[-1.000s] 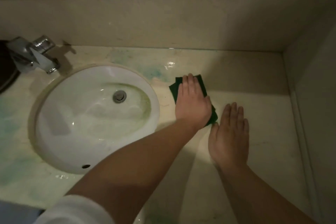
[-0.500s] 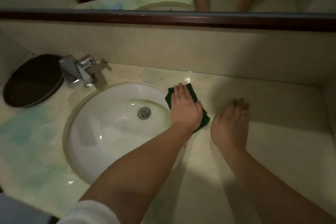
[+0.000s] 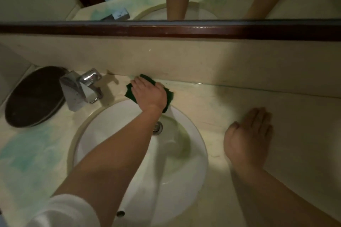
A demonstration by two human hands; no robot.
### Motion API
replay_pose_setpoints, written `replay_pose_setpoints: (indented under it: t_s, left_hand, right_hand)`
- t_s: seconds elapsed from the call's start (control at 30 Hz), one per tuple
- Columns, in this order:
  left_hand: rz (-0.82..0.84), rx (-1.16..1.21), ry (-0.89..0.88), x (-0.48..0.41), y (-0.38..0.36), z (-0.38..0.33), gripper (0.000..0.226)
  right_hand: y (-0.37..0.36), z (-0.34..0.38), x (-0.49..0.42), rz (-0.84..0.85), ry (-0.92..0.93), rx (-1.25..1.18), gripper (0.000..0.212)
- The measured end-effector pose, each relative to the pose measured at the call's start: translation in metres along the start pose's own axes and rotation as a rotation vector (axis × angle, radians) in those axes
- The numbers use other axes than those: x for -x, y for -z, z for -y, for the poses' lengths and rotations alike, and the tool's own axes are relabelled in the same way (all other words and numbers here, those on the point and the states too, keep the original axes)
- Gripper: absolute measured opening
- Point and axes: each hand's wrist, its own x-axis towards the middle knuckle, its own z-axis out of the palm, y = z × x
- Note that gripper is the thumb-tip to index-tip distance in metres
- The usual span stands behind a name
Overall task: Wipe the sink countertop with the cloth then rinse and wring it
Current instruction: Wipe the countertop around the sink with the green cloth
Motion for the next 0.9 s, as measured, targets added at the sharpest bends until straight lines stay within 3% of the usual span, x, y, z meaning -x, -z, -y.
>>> replay_pose_setpoints:
  t_s: [0.17,0.33,0.43,0.53,0.63,0.7,0.77,0.9]
  left_hand:
    - [0.050,0.006,0.112,0.018,-0.008,-0.048,0.072]
    - [0.156,0.065,0.055,0.075,-0.015,-0.119,0.075]
    - [0.203,0.096,-0.079,0.123,-0.025,-0.153,0.078]
    - [0.164,0.024,-0.276,0.149,-0.042,-0.164,0.078]
    - [0.191,-0.053,-0.535,0.149,-0.040,-0.137,0.071]
    - [0.166,0.015,-0.656,0.137,-0.033,-0.108,0.069]
    - [0.092,0.004,-0.591,0.116,-0.027,-0.077,0.069]
    - [0.003,-0.044,-0.233,0.048,-0.010,-0.021,0.067]
  right_hand:
    - [-0.002,0.000,-0.002,0.005,0.003,0.024,0.070]
    - [-0.003,0.000,-0.002,-0.012,0.016,0.033,0.069]
    - [-0.003,-0.007,-0.004,0.007,0.058,0.004,0.070]
    - [-0.001,-0.031,-0.003,-0.043,0.140,-0.176,0.062]
    - [0.009,-0.066,-0.003,-0.113,0.060,-0.310,0.062]
    - [0.014,-0.078,-0.006,-0.148,0.086,-0.255,0.062]
    - [0.012,-0.080,-0.007,-0.148,0.138,-0.166,0.060]
    - [0.015,-0.072,-0.008,-0.076,0.157,-0.065,0.060]
